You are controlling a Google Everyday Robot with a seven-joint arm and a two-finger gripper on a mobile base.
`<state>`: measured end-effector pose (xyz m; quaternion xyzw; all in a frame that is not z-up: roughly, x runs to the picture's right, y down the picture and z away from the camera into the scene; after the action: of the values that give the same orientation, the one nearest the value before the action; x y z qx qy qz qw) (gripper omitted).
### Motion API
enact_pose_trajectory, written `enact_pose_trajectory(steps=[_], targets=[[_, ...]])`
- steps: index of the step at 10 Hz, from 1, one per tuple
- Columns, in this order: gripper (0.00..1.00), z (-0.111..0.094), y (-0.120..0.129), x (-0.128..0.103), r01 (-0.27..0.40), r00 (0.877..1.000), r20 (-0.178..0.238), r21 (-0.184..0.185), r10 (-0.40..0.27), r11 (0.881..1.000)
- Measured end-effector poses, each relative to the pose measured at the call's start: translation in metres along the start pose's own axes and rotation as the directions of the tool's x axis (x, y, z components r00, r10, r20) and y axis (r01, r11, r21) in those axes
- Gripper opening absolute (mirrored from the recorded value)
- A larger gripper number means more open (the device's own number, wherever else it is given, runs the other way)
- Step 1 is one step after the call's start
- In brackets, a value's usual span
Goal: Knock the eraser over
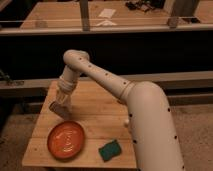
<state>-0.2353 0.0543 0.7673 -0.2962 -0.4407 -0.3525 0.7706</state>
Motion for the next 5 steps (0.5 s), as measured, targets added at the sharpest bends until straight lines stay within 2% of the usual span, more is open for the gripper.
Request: enact_pose_trajectory(steps=[5], targets=[[0.07, 0.0057, -0.0028, -0.0048, 0.003, 1.0, 0.005, -0.013, -0.003, 1.0]])
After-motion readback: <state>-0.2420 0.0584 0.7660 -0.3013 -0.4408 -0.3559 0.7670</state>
